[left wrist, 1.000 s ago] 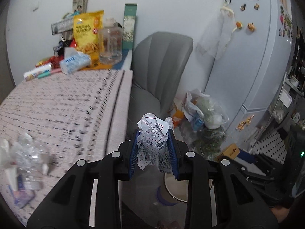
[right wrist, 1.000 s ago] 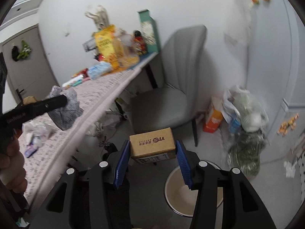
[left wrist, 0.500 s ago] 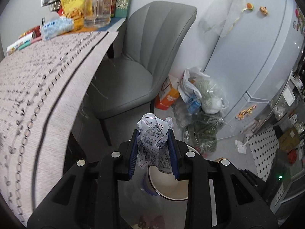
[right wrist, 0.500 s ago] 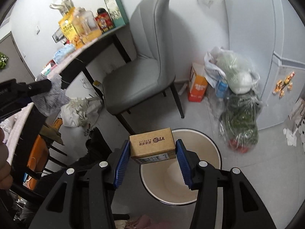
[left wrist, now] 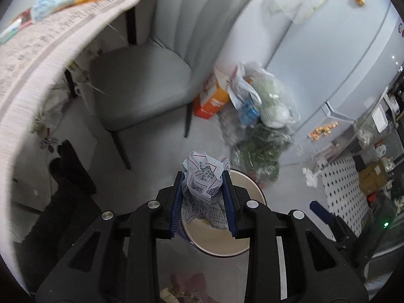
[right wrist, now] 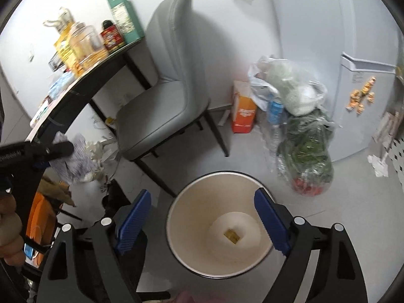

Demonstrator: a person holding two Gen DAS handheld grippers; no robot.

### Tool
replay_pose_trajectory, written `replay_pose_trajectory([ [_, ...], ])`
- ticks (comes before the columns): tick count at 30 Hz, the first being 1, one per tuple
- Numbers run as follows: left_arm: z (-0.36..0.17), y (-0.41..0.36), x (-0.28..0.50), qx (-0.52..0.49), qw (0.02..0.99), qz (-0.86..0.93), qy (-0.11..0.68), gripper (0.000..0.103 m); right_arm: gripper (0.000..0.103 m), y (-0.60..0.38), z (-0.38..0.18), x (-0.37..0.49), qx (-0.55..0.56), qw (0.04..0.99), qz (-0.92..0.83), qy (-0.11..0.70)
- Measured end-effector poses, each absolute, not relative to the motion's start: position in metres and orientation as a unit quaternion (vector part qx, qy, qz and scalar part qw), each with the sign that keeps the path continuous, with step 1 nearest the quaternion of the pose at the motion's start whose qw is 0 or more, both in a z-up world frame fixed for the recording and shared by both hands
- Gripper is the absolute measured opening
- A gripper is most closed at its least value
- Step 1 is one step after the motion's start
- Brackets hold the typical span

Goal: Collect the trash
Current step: 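Open the right tool over the bin while the left tool releases the newspaper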

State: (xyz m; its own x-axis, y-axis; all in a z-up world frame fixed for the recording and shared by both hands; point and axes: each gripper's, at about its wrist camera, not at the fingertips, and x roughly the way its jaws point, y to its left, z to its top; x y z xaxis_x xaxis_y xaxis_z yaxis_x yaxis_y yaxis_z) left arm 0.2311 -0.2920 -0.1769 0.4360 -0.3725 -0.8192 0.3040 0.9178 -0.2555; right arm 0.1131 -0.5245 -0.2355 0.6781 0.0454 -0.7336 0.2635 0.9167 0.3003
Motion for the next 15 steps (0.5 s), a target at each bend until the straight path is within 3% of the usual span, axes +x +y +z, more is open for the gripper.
replay_pose_trajectory([
  [8,-0.206,-0.328,0.239,-0.051,0.809,-0.241,0.534,0.031,0.082,-0.553,-0.225,0.098,0.208,0.893,-0.09,0.389],
  [10,-0.21,-0.335,0.243,-0.061,0.797,-0.252,0.545,0.037,0.082,-0.557,-0.223,0.097,0.207,0.894,-0.091,0.387],
  [12,-0.214,-0.339,0.246,-0.079,0.784,-0.266,0.555,0.056,0.082,-0.56,-0.224,0.096,0.203,0.893,-0.095,0.391],
  [15,-0.214,-0.341,0.248,-0.109,0.771,-0.285,0.559,0.068,0.082,-0.563,-0.227,0.093,0.214,0.888,-0.096,0.395],
])
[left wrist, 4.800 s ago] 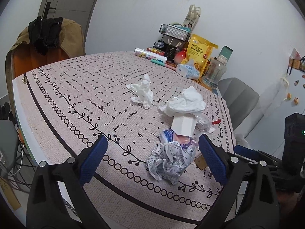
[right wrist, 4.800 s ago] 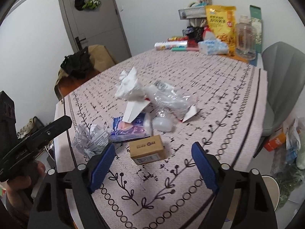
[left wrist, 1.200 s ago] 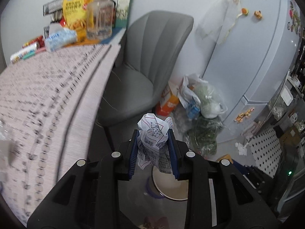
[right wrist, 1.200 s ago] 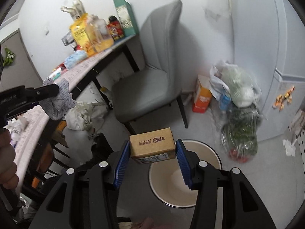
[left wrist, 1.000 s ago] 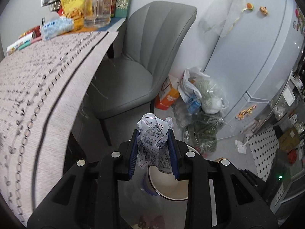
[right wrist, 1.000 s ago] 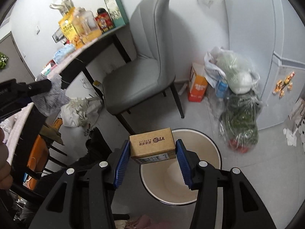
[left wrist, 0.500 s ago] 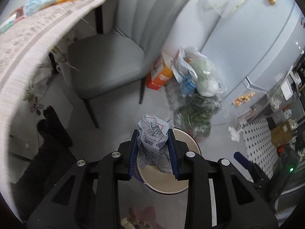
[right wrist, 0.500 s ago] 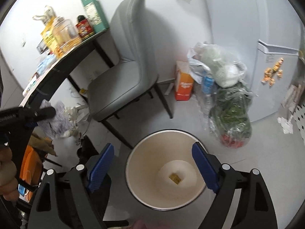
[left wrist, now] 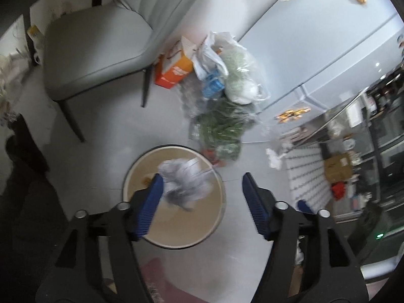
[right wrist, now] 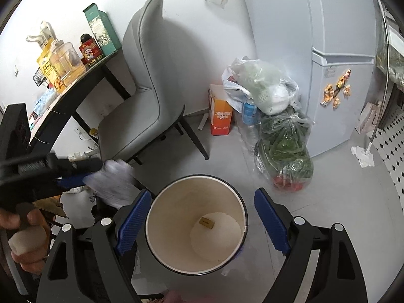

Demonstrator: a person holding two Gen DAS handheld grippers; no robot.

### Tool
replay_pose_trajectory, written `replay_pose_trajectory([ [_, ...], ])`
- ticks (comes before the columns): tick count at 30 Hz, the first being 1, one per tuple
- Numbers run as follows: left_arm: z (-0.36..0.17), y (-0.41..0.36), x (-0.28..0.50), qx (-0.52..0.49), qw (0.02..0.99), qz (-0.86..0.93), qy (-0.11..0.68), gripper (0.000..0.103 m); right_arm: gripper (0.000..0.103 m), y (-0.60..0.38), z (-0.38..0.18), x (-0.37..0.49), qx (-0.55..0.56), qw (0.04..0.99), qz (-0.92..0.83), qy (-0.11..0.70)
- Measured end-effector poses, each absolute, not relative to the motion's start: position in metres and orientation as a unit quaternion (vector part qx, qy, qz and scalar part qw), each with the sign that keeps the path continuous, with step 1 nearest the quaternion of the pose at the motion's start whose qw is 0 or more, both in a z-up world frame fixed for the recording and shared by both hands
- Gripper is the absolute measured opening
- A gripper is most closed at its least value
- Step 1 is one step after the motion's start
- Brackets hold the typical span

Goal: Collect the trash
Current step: 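Open the right tool over the bin while the left tool releases the newspaper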

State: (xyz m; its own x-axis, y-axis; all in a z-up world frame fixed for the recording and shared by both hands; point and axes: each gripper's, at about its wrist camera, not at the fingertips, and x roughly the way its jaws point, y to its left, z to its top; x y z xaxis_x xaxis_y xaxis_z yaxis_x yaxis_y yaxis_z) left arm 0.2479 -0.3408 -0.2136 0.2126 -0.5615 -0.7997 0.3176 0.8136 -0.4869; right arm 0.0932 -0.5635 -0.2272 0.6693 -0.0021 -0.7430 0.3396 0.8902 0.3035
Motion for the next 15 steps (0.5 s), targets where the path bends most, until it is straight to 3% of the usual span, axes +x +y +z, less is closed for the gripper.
replay_pose_trajectory([
  [3,-0.208,-0.339,0.246,-0.109,0.775,-0.288,0.552,0.08,0.082,-0.561,-0.23,0.092,0.218,0.887,-0.093,0.396],
  [15,-0.115,-0.291,0.236,-0.061,0.859,-0.241,0.447,0.094,0.091,-0.503,-0.203,0.106,0.18,0.905,-0.043,0.384],
])
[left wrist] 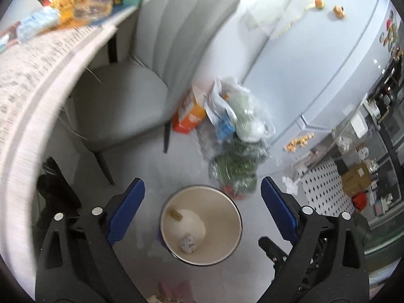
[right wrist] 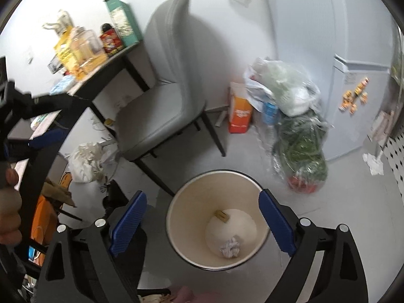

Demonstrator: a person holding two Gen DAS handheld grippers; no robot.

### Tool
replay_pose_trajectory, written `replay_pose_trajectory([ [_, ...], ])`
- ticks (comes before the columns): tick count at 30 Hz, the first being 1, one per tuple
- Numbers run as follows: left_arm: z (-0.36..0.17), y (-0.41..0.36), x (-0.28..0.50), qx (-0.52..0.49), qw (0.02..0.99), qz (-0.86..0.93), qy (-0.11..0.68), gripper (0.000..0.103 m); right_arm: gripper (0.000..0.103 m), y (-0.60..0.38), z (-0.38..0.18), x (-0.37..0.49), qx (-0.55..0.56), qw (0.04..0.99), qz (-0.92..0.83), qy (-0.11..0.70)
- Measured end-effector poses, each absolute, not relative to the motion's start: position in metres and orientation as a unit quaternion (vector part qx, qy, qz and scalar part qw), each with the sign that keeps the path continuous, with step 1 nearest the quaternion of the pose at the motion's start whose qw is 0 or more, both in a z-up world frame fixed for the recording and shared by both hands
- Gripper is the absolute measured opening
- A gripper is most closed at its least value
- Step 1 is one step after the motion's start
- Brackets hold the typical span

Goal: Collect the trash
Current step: 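Open the right tool over the bin while the left tool releases the newspaper, then move both open tools back to the table trash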

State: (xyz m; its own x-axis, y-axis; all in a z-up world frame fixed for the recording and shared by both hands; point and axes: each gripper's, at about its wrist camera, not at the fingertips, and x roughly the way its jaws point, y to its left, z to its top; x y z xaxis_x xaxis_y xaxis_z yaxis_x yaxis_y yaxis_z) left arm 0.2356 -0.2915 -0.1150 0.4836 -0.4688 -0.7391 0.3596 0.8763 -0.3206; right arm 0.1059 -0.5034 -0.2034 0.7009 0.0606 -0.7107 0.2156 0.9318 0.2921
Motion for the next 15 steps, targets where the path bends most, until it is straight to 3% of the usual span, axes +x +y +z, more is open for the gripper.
replay_pose_trajectory([
  [3,-0.097,-0.269,0.236,-0.062,0.876,-0.222,0.424,0.094,0.095,-0.49,-0.182,0.108,0.169,0.917,-0.037,0.359],
  [15,-0.023,-0.178,0.199,-0.08,0.94,-0.163,0.289,0.097,0.095,-0.403,-0.113,0.105,0.111,0.95,0.039,0.29],
])
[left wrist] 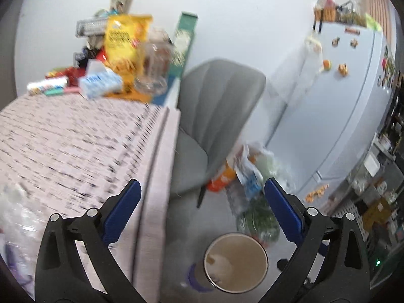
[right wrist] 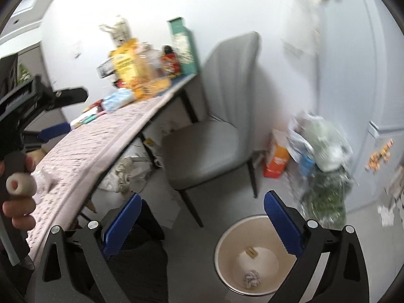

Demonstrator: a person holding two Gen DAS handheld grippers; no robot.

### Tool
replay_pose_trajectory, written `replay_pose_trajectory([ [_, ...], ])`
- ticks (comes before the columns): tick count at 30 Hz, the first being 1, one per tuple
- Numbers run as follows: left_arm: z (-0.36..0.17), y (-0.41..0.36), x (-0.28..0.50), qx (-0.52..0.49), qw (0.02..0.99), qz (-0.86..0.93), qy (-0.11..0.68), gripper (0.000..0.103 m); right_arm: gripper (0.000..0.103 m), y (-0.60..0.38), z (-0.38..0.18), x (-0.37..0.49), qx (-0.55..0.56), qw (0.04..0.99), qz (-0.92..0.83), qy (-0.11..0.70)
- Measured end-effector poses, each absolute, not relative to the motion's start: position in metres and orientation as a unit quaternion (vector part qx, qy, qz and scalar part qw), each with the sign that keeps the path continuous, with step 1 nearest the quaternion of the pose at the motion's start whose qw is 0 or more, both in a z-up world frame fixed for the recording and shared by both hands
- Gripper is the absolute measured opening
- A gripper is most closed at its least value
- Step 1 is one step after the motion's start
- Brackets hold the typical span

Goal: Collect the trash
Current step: 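Move both open tools back to the table trash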

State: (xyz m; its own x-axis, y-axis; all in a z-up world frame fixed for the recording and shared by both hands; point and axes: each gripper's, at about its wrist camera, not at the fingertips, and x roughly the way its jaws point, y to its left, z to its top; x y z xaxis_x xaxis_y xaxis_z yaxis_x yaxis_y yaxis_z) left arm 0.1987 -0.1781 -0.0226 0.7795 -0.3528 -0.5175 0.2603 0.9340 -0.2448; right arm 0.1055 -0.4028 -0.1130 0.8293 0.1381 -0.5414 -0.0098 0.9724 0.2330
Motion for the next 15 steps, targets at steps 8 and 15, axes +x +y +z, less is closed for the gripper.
replay_pose_trajectory([
  [8,-0.004,-0.108,0.163,-0.134,0.953,-0.131,0.237,0.097,0.095,-0.328,-0.079,0.105,0.052,0.964,0.077,0.25],
  [15,-0.002,-0.045,0.134,-0.177,0.957,-0.091,0.212,0.097,0.095,-0.28,-0.058,0.107,0.046,0.961,0.122,0.246],
])
